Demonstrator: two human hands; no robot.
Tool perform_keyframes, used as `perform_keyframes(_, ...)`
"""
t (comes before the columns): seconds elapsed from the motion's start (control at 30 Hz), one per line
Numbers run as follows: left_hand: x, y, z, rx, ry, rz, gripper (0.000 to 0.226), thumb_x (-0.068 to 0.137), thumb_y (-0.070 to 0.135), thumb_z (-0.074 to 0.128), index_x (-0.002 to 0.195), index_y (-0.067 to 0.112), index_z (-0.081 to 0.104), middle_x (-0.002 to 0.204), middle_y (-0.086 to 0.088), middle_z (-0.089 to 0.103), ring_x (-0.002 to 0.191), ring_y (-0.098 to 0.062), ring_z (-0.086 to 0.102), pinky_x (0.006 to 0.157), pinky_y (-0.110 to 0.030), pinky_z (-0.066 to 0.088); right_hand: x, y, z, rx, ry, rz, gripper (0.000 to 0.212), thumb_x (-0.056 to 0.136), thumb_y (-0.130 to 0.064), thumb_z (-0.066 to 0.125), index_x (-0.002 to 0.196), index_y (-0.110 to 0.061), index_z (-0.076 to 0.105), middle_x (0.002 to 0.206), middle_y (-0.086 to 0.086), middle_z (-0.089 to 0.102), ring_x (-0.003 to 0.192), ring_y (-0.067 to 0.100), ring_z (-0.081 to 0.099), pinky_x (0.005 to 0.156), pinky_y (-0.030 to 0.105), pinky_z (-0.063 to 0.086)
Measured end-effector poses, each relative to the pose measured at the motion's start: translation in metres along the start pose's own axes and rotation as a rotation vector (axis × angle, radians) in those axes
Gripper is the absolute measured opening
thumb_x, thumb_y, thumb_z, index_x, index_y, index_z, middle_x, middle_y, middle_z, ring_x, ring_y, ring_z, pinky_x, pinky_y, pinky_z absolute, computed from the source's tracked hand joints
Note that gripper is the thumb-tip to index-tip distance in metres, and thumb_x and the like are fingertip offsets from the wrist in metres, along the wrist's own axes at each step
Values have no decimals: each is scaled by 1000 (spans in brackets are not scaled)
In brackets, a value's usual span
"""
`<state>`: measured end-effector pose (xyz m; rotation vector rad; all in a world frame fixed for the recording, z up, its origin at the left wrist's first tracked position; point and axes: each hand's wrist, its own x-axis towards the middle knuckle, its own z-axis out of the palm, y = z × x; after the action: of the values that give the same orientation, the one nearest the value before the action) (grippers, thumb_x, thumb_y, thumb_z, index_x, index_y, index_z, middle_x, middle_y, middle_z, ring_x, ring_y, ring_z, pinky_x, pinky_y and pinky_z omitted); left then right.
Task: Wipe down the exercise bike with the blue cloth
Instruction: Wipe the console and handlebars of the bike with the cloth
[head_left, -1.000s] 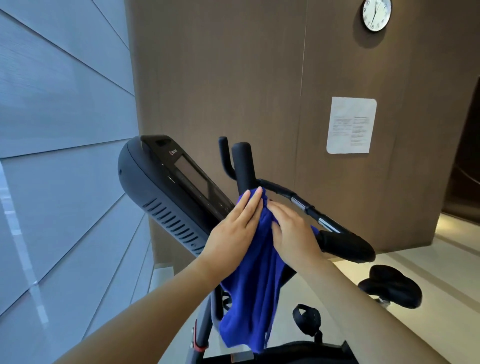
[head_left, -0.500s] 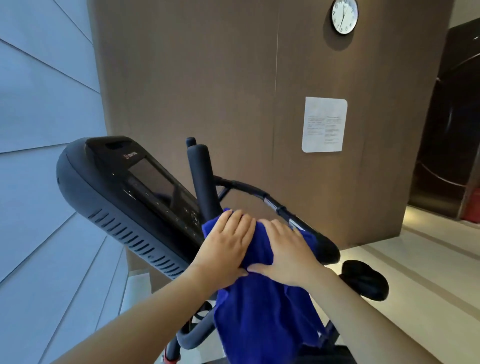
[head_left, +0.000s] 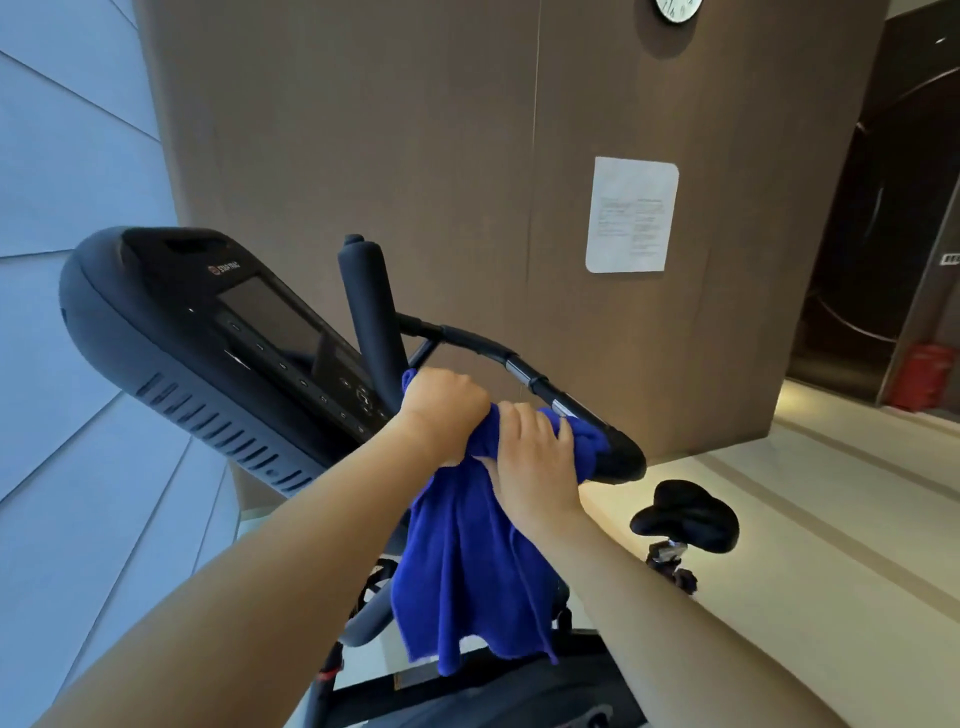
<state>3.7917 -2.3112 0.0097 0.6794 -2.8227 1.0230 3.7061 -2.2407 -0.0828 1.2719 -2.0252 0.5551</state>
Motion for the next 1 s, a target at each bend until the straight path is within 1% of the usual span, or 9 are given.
perform_keyframes(0.1,9,-9,-1,6,-27,89,15,72,19,59,63,17,48,57,3,47,48,-14,43,40,-24,28,7,7,3,74,18,0,53,71,-40,72,112,-15,49,103,2,62,98,24,59,92,48,41)
perform_keyframes(0.27,9,-7,9,-30,34,59,18,71,21,58,61,19,44,56,3,45,46,-16,39,40,-25,23,40,27,-11,315,-411,-38,43,67,-63,61,93,-30,50,89,-4,67,81,22,61,69,39,50)
perform_keyframes(0.43,-9,9,28,-59,264,-45,4,79,13,50,82,17,50,76,2,54,70,-21,50,62,-32,35,21,9,-1,170,-86,-19,32,69,-37,68,88,-19,49,83,-3,63,79,22,61,73,33,43)
perform_keyframes(0.5,-12,12,33,-30,342,-73,7,81,10,50,81,17,49,76,4,54,69,-18,48,64,-30,37,14,3,2,120,11,27,32,67,-31,71,88,-17,51,82,-2,62,81,22,61,79,36,44)
perform_keyframes(0.63,-8,5,28,-79,289,-12,23,77,22,62,92,14,47,90,-1,56,77,-21,50,68,-33,32,10,11,2,73,-16,-72,42,75,-38,68,103,-14,49,99,0,58,96,22,56,90,40,40)
perform_keyframes(0.7,-7,0,25,-69,277,55,41,76,38,67,101,14,47,98,-2,55,88,-23,52,72,-35,34,8,20,-2,133,-64,-139,45,80,-40,64,112,-15,46,109,0,57,102,20,54,96,39,38)
perform_keyframes(0.8,-15,-2,29,-91,361,126,47,78,51,57,107,15,46,104,-1,53,93,-23,49,74,-34,33,-1,26,-9,264,-117,-156,51,86,-30,60,130,-15,40,131,1,50,122,18,45,107,38,30)
perform_keyframes(0.9,-22,-3,28,-225,446,138,42,81,46,50,111,17,49,107,1,54,97,-21,48,77,-31,33,-8,31,-18,464,-48,-127,52,85,-5,59,134,-9,43,135,7,51,127,22,44,108,40,33)
perform_keyframes(1.0,-20,10,13,-373,503,65,32,78,30,53,106,17,51,101,2,54,92,-21,48,75,-30,31,-4,48,-33,592,77,-144,49,82,4,60,129,-6,51,127,10,58,119,22,53,102,31,41)
